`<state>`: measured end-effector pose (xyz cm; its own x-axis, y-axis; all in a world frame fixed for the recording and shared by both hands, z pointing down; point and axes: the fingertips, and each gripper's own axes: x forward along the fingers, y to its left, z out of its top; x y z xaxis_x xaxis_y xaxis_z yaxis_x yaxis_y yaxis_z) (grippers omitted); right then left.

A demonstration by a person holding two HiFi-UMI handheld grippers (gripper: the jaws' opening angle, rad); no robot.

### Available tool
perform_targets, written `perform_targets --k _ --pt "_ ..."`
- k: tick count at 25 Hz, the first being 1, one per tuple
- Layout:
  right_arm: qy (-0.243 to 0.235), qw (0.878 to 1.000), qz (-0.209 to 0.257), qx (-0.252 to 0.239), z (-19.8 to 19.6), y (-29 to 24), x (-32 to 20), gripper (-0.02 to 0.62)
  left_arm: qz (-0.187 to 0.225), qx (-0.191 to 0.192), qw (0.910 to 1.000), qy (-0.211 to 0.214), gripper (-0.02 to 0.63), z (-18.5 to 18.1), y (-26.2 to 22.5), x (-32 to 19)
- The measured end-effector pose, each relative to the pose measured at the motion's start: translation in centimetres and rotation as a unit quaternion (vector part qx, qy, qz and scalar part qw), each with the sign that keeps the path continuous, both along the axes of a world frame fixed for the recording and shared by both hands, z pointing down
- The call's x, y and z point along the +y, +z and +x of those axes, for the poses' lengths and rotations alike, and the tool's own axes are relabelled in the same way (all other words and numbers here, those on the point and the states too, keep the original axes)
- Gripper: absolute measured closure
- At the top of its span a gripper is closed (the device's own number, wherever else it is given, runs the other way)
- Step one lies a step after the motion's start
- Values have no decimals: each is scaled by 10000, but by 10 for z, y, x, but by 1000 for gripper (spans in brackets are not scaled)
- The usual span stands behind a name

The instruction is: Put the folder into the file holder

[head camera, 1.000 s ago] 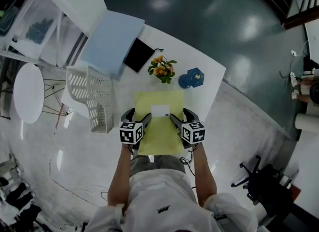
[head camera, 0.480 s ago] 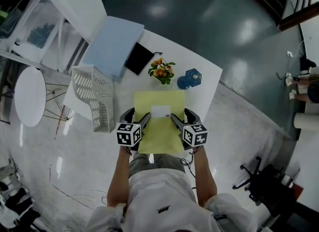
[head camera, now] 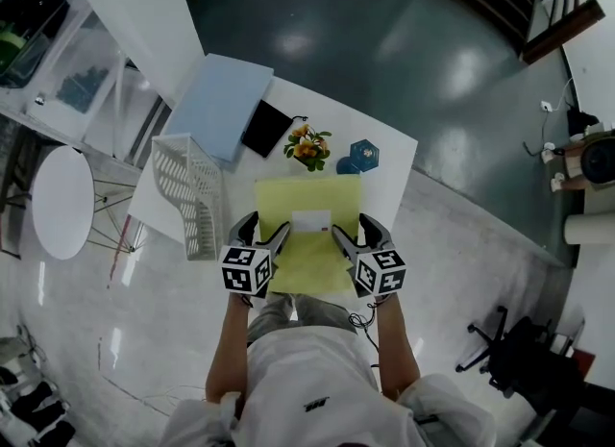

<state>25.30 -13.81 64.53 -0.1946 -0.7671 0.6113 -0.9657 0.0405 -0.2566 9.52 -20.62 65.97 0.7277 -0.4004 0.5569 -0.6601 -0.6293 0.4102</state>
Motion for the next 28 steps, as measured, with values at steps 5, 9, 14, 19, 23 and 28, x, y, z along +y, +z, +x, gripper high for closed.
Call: perform_targets --k 5,9,14,19,23,28 --pt "96 9994 312 87 1 -25 1 287 302 114 9994 107 270 2 -27 0" --pt "177 9982 565 135 4 -43 2 287 558 195 9981 171 270 5 -46 0" --pt "256 9965 776 148 4 -60 6 288 796 284 9961 247 270 6 -66 1" --pt "346 9941 1022 147 8 -73 8 288 1045 415 9931 331 270 9 -84 2" --pt "423 9923 1152 166 12 -82 11 288 1216 485 9904 435 270 13 -96 4" --pt "511 9899 1314 150 15 -90 16 288 1415 544 9869 552 270 15 -107 10"
